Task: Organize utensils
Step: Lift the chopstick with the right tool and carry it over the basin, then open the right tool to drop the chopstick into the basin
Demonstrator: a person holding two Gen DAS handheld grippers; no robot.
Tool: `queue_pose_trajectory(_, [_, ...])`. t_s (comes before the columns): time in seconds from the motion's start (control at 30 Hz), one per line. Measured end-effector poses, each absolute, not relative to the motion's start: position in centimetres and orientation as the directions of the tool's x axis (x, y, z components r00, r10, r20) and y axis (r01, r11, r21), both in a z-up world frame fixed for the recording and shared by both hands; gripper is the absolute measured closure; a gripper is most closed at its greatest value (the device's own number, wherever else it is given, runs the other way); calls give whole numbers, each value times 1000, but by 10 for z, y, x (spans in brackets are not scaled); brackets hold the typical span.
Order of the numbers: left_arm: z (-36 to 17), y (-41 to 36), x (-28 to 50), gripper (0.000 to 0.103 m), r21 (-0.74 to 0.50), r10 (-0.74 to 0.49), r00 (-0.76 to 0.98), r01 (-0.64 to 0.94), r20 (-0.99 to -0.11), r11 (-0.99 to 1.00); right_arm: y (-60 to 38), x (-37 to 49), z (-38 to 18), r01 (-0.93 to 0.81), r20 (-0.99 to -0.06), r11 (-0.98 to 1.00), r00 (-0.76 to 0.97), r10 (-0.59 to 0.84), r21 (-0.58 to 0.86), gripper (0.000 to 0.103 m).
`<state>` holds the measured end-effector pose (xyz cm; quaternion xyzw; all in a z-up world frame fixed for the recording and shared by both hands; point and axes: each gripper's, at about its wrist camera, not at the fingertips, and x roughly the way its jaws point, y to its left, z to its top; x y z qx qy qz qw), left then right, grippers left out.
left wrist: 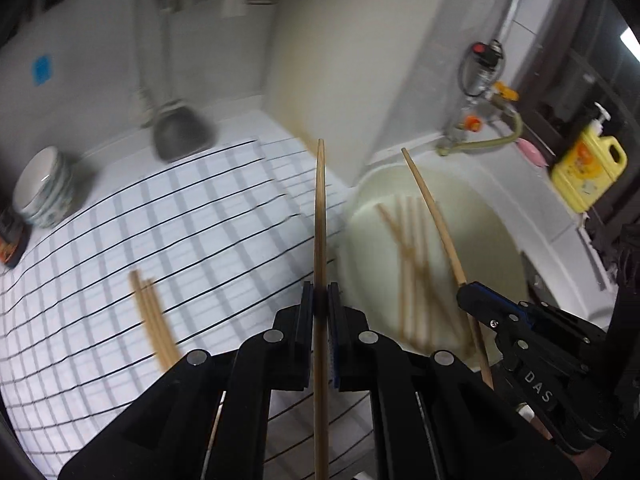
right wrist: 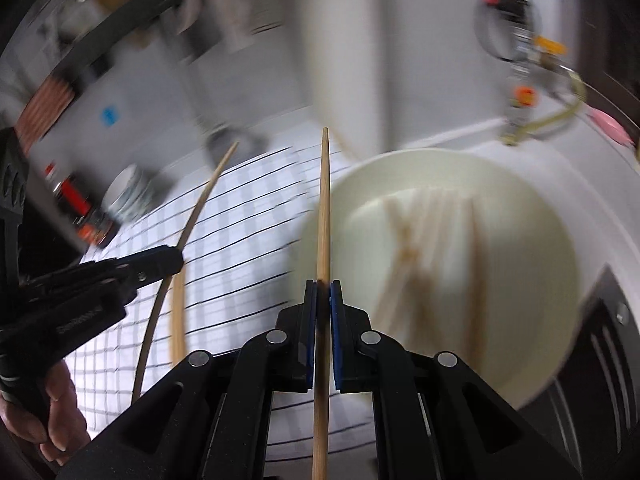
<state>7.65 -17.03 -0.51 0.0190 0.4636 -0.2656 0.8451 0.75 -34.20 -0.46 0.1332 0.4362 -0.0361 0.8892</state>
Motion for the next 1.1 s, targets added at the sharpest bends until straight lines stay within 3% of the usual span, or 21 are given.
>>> queue_pose_trajectory(0.2, [-13,-250,88,95,-284,-515,328,548,-792,786,-401,7,-16,274,-799,939,602,1,207,97])
queue_pose_trajectory(0.43, [-48,-311,98,95,-272,-497,268,582,-825,766,-437,19,-49,335,-828,913,561,6,234,97])
queue_pose_trajectory(1.1, [-101,-341,111,95,-164,-365,231,598,-902,784,-453,37,-94,375,-881,898,473,29,230,96])
